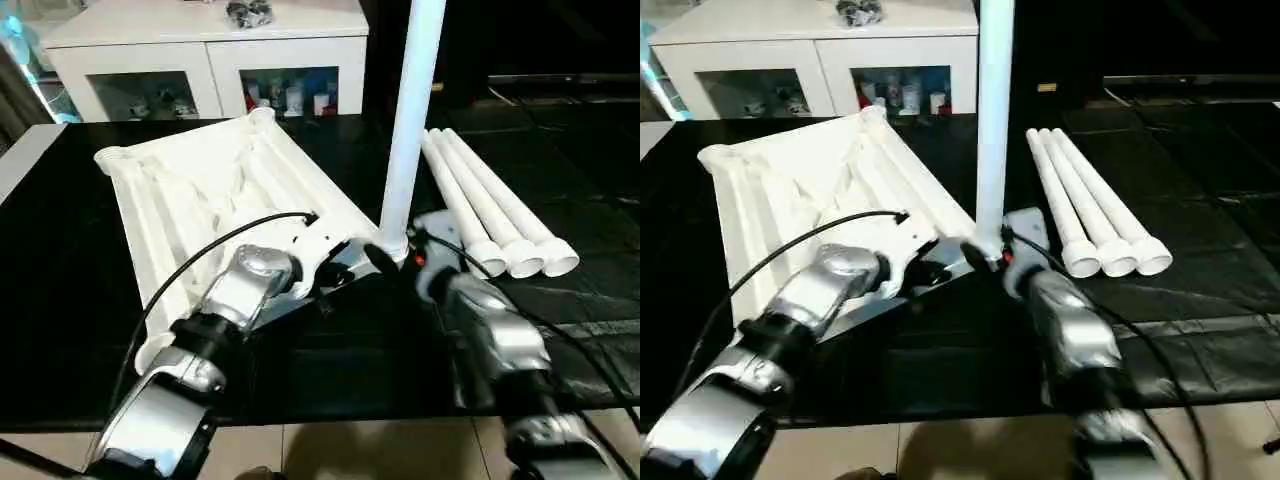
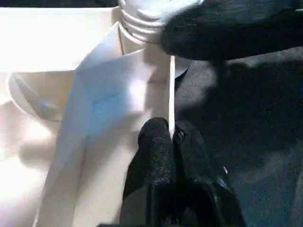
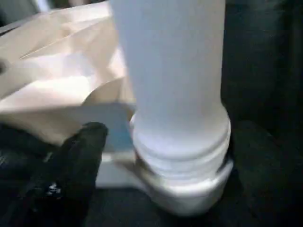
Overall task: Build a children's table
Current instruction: Rotate leg to tighten
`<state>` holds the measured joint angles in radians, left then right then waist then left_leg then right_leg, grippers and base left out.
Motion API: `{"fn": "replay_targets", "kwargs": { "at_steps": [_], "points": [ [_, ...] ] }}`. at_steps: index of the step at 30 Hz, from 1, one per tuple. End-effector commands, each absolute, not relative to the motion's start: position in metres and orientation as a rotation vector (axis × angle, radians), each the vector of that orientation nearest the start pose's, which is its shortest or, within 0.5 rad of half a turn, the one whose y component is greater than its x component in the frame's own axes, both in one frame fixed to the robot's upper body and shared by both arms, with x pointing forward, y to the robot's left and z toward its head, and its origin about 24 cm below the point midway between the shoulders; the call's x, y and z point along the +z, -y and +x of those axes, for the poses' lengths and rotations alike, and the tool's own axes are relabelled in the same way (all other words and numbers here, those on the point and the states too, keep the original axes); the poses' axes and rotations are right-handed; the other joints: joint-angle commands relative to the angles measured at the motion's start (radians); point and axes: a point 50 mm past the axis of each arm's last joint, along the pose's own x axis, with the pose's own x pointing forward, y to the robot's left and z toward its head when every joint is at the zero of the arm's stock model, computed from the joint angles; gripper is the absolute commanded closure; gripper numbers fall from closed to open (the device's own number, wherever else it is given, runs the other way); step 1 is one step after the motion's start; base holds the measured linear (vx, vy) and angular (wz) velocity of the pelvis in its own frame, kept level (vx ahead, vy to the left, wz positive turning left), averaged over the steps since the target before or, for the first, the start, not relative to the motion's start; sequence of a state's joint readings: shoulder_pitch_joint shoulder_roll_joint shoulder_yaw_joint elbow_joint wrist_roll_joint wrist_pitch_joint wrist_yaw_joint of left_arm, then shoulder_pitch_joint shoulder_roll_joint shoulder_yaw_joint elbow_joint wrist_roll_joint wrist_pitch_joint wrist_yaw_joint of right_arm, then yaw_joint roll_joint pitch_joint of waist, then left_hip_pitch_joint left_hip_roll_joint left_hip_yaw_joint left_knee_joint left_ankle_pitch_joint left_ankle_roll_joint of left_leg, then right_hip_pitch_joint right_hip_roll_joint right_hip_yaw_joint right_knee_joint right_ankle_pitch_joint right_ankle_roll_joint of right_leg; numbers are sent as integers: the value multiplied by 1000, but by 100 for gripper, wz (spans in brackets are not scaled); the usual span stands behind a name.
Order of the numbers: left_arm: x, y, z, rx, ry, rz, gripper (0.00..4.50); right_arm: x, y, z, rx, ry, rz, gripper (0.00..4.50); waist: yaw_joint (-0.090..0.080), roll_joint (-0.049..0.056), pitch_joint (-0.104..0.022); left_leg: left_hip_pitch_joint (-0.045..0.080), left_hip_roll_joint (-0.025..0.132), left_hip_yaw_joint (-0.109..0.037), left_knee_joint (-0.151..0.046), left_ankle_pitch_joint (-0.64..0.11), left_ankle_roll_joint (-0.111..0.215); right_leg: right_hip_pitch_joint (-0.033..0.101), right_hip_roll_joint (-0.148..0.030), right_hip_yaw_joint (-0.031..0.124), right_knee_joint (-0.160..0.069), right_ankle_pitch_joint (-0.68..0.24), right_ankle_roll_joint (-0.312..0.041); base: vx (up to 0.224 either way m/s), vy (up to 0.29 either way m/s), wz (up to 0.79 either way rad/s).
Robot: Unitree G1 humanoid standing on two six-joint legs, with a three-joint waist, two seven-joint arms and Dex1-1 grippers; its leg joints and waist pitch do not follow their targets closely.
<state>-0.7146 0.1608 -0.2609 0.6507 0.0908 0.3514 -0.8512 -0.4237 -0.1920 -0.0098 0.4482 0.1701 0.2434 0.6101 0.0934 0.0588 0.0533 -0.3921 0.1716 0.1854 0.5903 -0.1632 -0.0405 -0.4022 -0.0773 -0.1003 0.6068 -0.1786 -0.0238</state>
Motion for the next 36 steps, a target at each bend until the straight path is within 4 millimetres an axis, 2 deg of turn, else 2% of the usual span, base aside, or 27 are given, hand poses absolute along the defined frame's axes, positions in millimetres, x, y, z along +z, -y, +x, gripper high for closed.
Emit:
{"fn": "replay_targets", "kwargs": {
  "at_steps": [1,3,6,8,9,12,13,14,15,16,18,20,31,36],
  "points": [
    [79,-88,346,-1086,-372,386,450,44,145,310,784,-263,46,4,11,-11,-72,13,62,-33,-64,-228,87,61,-93,59,-86,-213,-177,0,0,0],
    [75,-101,342,-1126,-384,424,450,49,158,303,862,-250,6,4,14,-11,-72,14,64,-33,-63,-229,94,61,-92,58,-86,-222,-171,0,0,0],
    [75,-106,340,-1159,-382,446,450,52,162,301,893,-246,-10,4,13,-9,-71,17,65,-32,-64,-238,88,53,-90,57,-86,-242,-178,0,0,0],
    [74,-116,334,-1234,-388,462,450,55,170,296,971,-251,-28,4,22,-10,-70,17,68,-33,-65,-247,86,55,-94,58,-89,-278,-173,0,0,0],
    [73,-119,330,-1266,-390,478,450,56,173,294,1005,-258,-40,4,24,-15,-70,20,70,-30,-65,-240,86,50,-91,59,-89,-272,-174,0,0,0],
    [71,-122,322,-1346,-408,484,450,57,175,292,1060,-271,-64,4,37,-10,-72,22,73,-29,-63,-229,84,46,-92,61,-81,-236,-189,0,0,0],
    [69,-123,318,-1394,-412,497,450,58,174,293,1089,-275,-65,4,38,-23,-71,22,73,-26,-64,-226,86,46,-91,61,-82,-238,-189,0,0,0],
    [68,-124,317,-1408,-419,502,450,58,173,293,1102,-276,-65,4,47,-17,-71,21,72,-29,-63,-219,87,48,-95,61,-80,-253,-187,0,0,0],
    [68,-124,315,-1430,-423,517,450,59,172,293,1120,-275,-74,4,53,-15,-72,24,74,-28,-63,-218,84,44,-96,61,-80,-256,-185,0,0,0],
    [67,-124,314,-1444,-423,526,450,59,171,294,1132,-276,-78,4,52,-25,-71,22,74,-27,-63,-216,86,45,-95,61,-81,-257,-185,0,0,0],
    [66,-125,313,-1472,-429,538,450,60,169,294,1155,-276,-97,4,59,-18,-71,24,75,-28,-63,-220,80,42,-96,62,-80,-266,-184,0,0,0],
    [66,-125,311,-1504,-434,551,450,60,166,295,1186,-279,-119,4,64,-22,-72,25,75,-29,-64,-226,72,43,-97,62,-79,-282,-176,0,0,0],
    [65,-115,306,-1594,-430,588,450,56,156,297,1305,-330,-178,4,73,-24,-73,22,74,-28,-61,-214,75,45,-97,62,-76,-265,-178,0,0,0],
    [65,-115,306,-1602,-429,595,450,55,157,297,1323,-340,-165,48,73,-24,-75,21,73,-29,-59,-204,80,46,-96,62,-74,-262,-175,0,0,0]
  ]
}}
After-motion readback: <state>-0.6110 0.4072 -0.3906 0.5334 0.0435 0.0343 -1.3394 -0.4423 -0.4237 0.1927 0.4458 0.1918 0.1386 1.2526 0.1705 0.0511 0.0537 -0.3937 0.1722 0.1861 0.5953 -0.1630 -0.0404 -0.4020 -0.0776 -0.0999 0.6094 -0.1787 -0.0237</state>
